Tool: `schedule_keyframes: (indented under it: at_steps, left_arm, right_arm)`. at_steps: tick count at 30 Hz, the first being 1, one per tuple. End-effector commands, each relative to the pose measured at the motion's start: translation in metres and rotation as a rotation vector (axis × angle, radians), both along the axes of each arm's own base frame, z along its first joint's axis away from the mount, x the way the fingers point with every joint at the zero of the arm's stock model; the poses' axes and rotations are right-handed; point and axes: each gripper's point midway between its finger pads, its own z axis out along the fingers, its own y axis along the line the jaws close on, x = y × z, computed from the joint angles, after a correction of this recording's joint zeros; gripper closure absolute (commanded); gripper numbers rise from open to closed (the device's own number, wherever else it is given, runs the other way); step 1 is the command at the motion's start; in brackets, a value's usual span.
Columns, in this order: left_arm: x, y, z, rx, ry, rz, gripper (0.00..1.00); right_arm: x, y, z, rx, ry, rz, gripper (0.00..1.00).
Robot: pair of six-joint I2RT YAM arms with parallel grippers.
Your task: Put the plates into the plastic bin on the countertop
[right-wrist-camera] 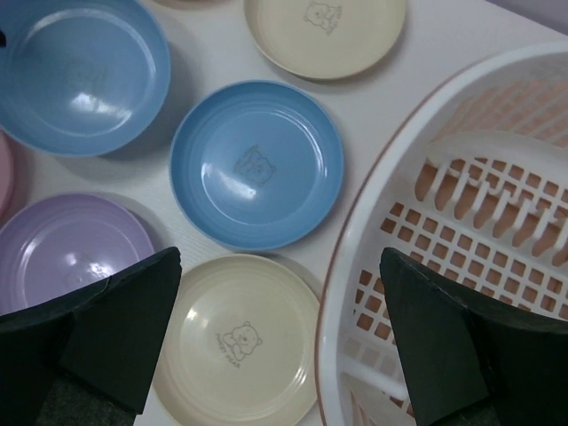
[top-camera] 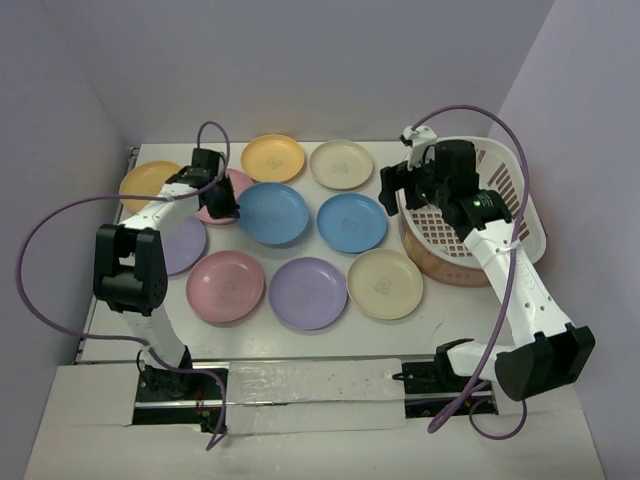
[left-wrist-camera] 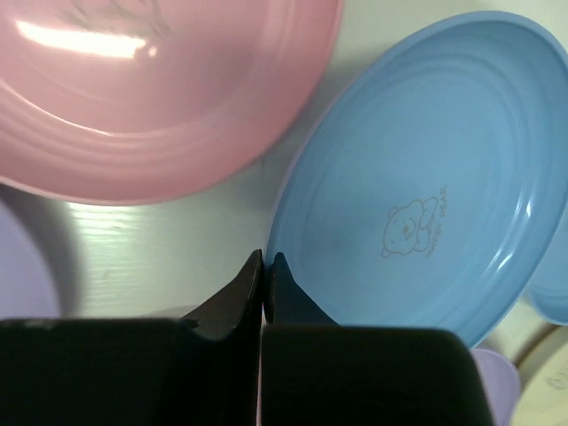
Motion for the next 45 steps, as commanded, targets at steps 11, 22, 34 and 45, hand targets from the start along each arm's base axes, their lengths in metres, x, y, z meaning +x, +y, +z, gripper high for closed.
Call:
schedule_keyframes:
  at_steps: [11, 22, 34, 45]
  left_arm:
    - [-0.029, -0.045, 0.143, -0.172, -0.325, -0.320, 1.00]
    - [-0.053, -0.080, 0.176, -0.195, -0.419, -0.421, 1.00]
    - [-0.057, -0.094, 0.188, -0.229, -0.451, -0.451, 1.00]
    - [-0.041, -0.082, 0.183, -0.133, -0.449, -0.404, 0.01]
  right_arm:
    - [0.019, 0.109, 0.033, 0.094, 0.050, 0.190, 0.03]
    - [0.043, 0.142, 0.006, 0.111, 0.201, 0.173, 0.32]
    - [0.034, 0.146, -0.023, 0.073, 0.295, 0.220, 0.71]
    - [0.050, 0.043, 0.023, 0.200, 0.212, 0.002, 1.00]
